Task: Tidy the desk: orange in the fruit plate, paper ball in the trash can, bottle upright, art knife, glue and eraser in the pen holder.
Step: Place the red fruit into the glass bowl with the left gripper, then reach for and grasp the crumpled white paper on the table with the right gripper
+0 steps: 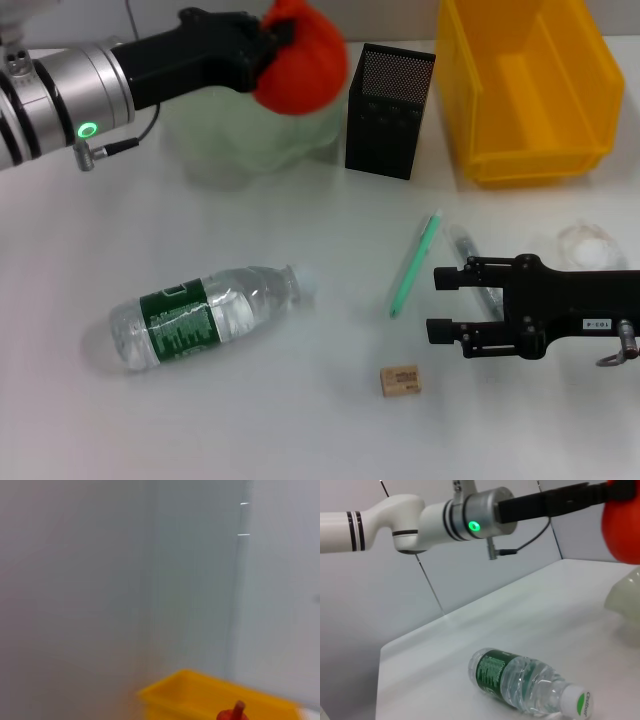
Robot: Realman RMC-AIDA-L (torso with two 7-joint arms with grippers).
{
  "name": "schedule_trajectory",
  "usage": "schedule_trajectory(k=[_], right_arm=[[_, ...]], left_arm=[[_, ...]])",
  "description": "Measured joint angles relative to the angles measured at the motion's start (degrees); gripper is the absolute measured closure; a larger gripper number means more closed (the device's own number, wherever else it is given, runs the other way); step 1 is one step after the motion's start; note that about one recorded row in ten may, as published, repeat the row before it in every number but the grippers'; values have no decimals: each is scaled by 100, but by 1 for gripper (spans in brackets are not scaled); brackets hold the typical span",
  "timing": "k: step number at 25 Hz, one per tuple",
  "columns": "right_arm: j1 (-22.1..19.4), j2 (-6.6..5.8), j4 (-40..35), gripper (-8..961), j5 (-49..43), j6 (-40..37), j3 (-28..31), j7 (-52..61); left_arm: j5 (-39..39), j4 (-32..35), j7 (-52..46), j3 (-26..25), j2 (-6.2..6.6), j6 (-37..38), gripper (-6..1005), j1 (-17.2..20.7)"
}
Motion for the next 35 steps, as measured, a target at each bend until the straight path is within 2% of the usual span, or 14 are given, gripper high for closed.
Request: schedule_trajectory(k=[3,6,9,15,21,25,26,27,30,31,32,35], right_arm=[[-2,5,6,208,0,4,0,19],[-3,5,8,208,1,5,1,25],[-3,7,10,208,1,5,1,26],[-3,10,7,208,0,5,0,27],[-3,10,-6,209,1,4,0,26],[-3,10,-20,209,1,12,75,26],[-3,10,-25,209,2,14,127,26],[-3,10,-29,209,2,17,188,27],[-1,10,-35,209,2,18,336,34],[2,7,-38,209,5,17,372,53],[11,1,-40,209,6,16,404,81],[62,-38,-43,210,8,9,551,369]], left_arm=[[-88,-305,39,18,-14,-761,934,-203],[-125,-659,68,-13,-6,-1179,935,-419],[-130,-877,250,-26,4,-1356,912,-559],[-136,-911,327,13,-15,-1550,839,-598],[-179,-915,286,-24,-17,-1543,558,-591],[-313,-761,47,-46,42,-665,362,-432],[-350,-662,-54,-66,80,-150,334,-336],[-349,-470,-174,-74,165,863,306,-157],[-283,-322,-231,-34,286,1917,222,14],[-283,-322,-231,-34,286,1917,194,14],[-74,-293,-264,-16,380,2803,166,188],[238,-412,-257,-31,437,3228,164,322]])
